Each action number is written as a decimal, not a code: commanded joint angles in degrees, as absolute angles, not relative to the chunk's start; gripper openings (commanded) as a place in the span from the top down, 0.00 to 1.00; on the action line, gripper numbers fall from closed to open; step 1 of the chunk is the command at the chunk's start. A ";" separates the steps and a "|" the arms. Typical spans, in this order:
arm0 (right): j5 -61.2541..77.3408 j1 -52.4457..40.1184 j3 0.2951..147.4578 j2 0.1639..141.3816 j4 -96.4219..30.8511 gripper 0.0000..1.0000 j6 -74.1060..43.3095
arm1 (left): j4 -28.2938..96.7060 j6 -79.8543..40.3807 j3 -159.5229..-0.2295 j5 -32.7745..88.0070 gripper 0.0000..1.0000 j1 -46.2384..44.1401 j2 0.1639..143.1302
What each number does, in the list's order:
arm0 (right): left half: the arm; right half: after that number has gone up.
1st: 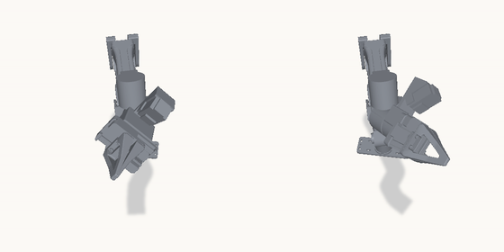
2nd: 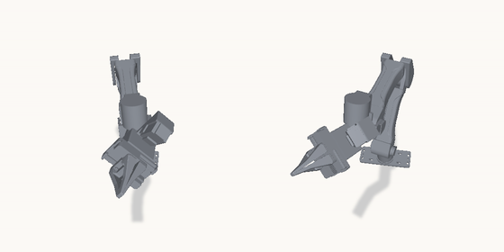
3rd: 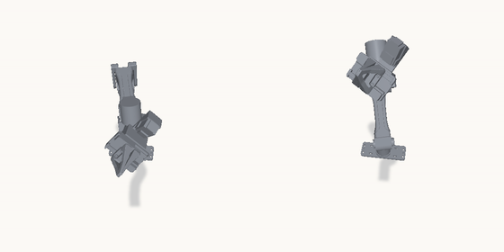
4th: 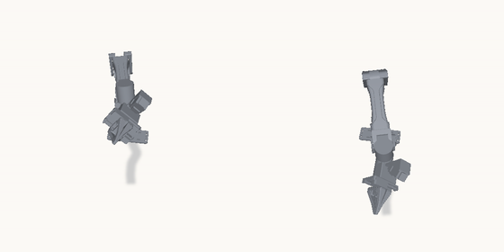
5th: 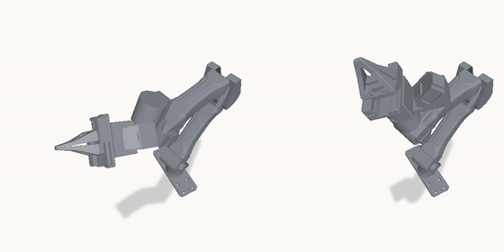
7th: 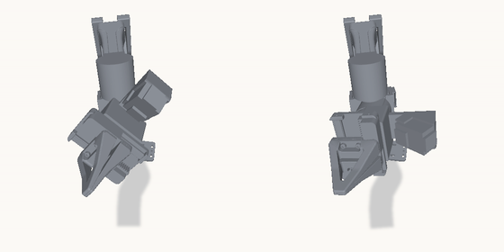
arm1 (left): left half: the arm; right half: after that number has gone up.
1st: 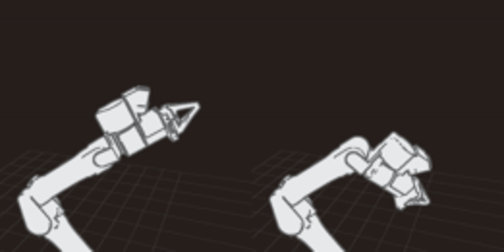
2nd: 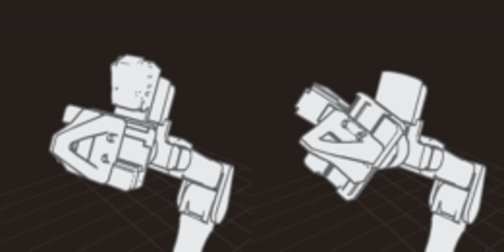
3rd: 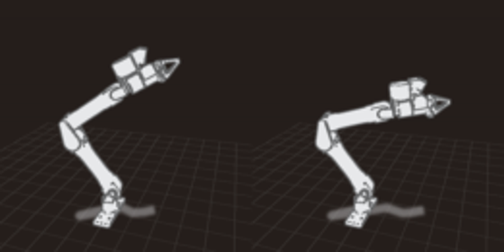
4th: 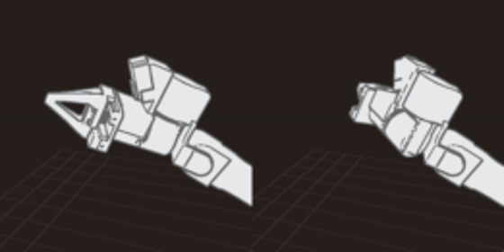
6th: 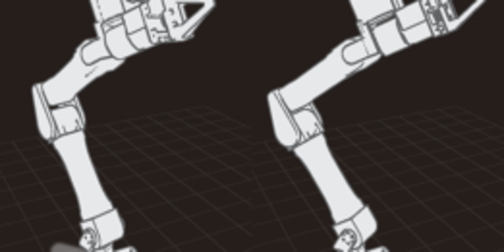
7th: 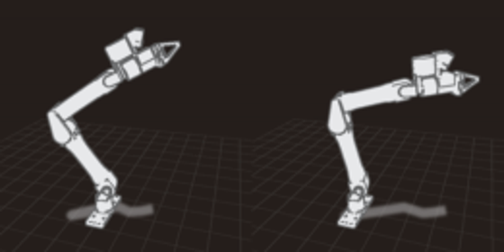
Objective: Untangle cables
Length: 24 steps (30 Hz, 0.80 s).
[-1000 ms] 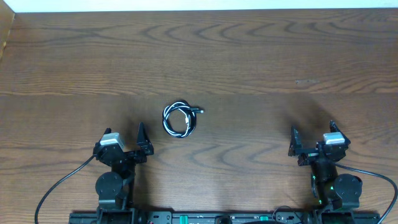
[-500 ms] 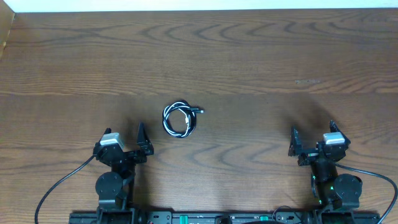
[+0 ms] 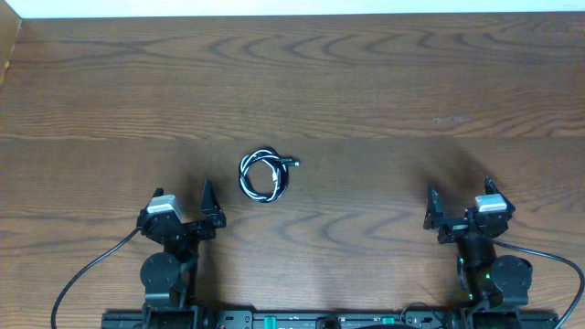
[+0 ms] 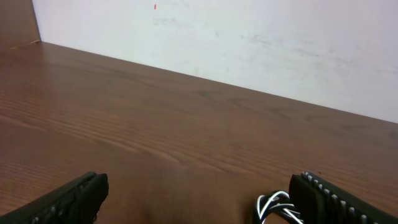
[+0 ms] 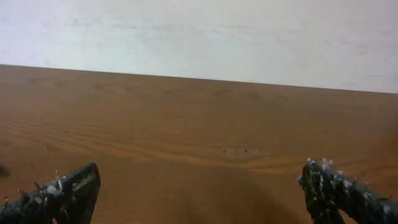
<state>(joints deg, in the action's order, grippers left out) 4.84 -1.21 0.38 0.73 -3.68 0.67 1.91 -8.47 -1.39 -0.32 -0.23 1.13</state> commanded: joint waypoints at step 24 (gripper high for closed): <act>3.60 -1.50 0.32 0.64 -2.55 0.01 1.15 | 4.05 -7.31 -0.23 -1.04 0.02 -0.45 1.37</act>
<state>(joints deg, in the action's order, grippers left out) 4.08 -1.21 0.38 0.73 -2.74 0.67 1.96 -8.47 -1.39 -0.32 -0.23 1.15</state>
